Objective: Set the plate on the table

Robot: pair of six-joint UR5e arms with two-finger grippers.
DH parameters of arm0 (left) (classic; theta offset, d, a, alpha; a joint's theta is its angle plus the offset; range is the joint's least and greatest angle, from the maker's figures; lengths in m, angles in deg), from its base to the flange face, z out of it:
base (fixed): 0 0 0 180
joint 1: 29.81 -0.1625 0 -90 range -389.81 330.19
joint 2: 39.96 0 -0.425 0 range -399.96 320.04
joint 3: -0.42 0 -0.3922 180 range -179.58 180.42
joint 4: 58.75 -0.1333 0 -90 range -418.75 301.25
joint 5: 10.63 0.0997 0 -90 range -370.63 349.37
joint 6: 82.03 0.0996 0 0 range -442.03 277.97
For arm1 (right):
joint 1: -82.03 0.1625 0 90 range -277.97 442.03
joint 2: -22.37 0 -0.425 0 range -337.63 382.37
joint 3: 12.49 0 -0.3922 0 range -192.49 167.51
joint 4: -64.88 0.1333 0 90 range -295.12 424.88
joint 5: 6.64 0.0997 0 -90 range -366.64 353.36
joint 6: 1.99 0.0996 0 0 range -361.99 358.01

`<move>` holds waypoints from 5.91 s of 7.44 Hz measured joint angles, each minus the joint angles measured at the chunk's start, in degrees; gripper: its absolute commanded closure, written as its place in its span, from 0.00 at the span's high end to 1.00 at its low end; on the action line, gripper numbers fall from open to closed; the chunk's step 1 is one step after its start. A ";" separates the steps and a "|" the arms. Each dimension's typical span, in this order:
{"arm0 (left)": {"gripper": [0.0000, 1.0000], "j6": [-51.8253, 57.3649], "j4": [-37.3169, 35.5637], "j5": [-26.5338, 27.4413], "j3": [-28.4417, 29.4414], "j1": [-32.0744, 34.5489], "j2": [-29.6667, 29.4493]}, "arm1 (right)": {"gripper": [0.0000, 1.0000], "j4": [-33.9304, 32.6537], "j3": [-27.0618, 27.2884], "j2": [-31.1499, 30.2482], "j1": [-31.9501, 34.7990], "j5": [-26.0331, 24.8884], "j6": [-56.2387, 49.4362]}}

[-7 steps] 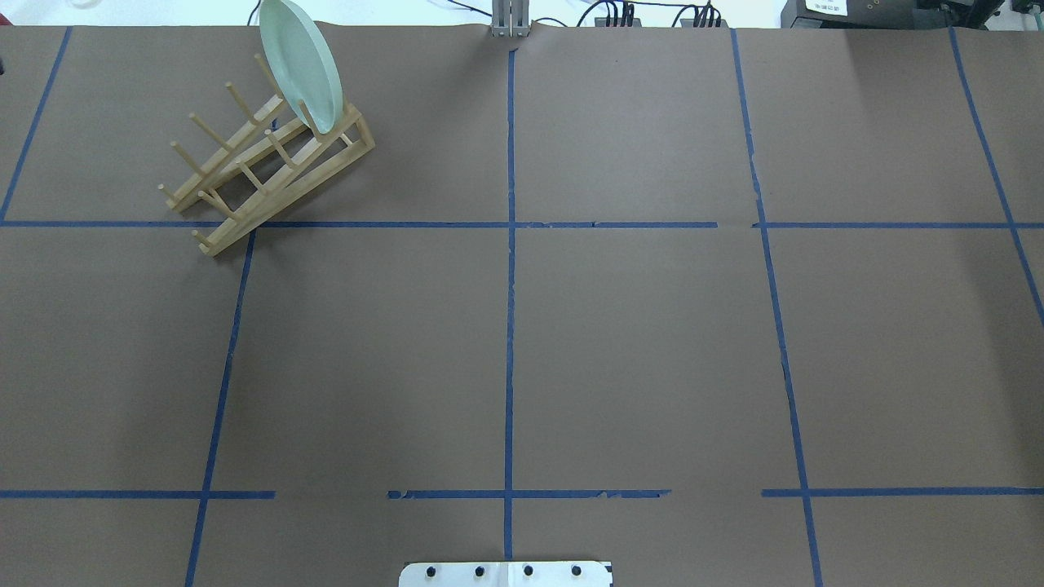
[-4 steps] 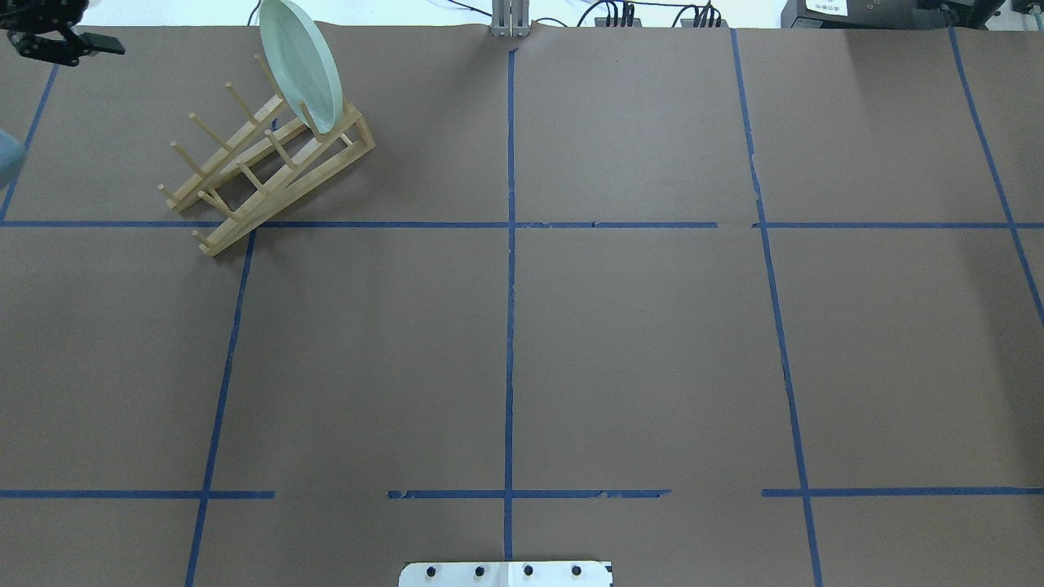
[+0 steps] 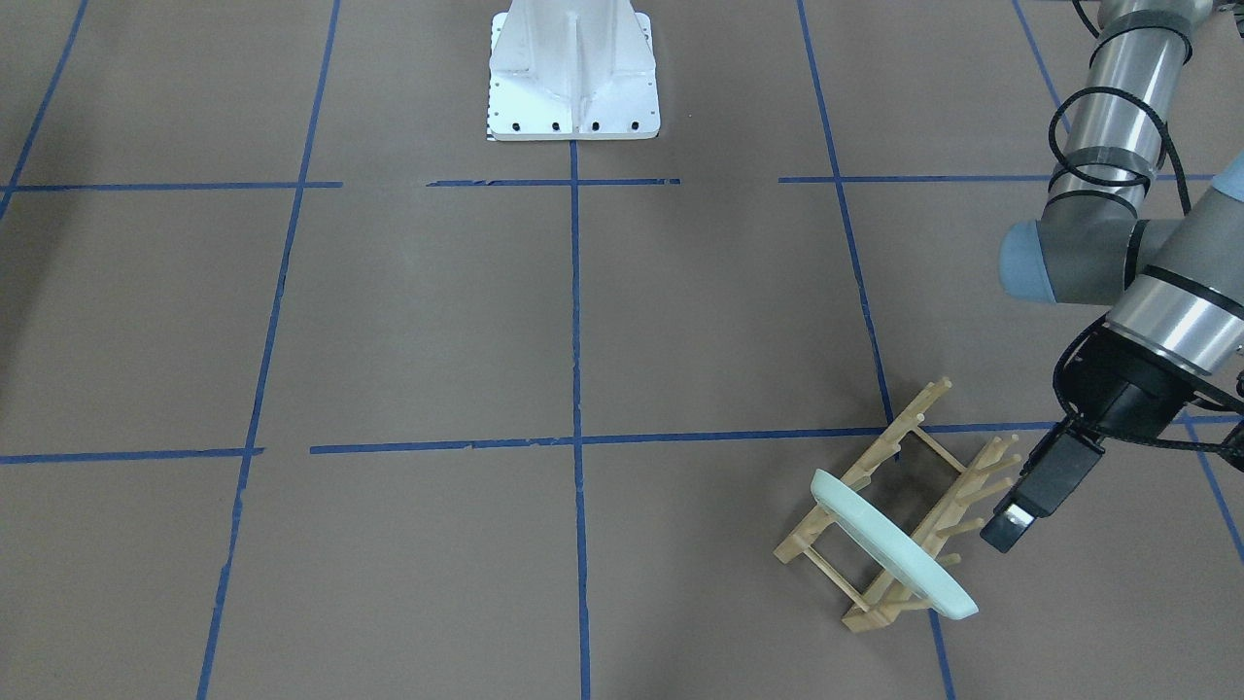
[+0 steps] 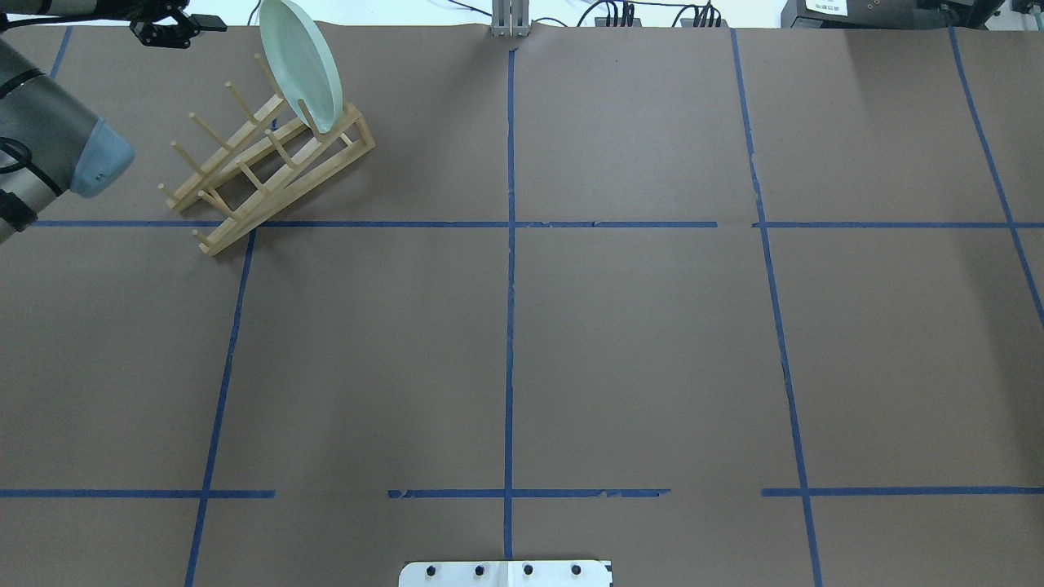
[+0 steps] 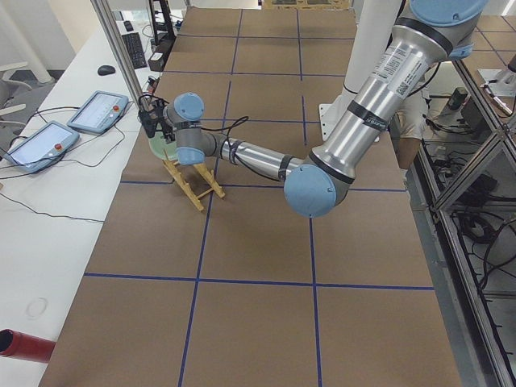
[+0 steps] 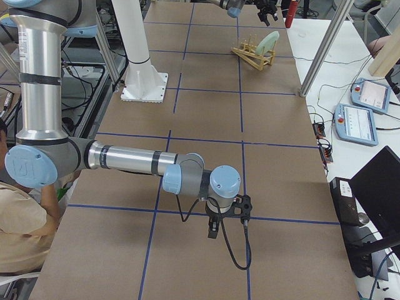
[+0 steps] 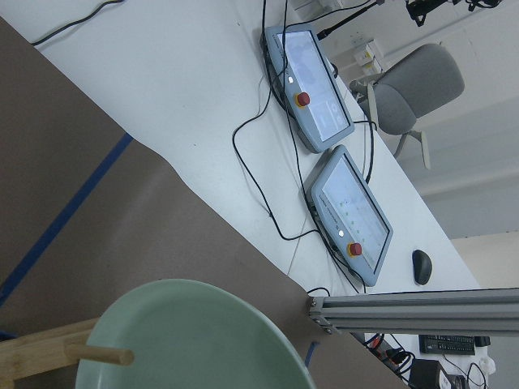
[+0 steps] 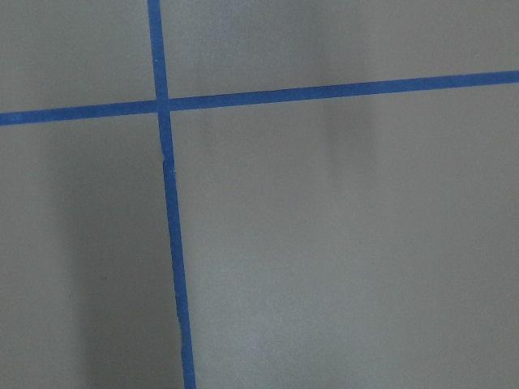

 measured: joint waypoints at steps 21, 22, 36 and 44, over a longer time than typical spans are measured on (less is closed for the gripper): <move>0.00 7.20 -75.14 15.50 -25.00 -26.14 -15.04 | 1.00 0.00 0.00 0.03 0.00 0.00 0.00; 0.00 11.38 -81.93 15.98 -19.93 -27.55 -18.77 | 1.00 0.00 0.00 0.04 0.00 0.00 0.00; 1.00 60.76 -77.55 1.61 -27.57 -0.77 0.67 | 1.00 0.00 0.00 0.01 0.00 0.00 0.00; 1.00 108.16 -63.02 -19.84 -24.02 28.85 41.20 | 1.00 0.00 0.00 0.03 0.00 0.00 0.00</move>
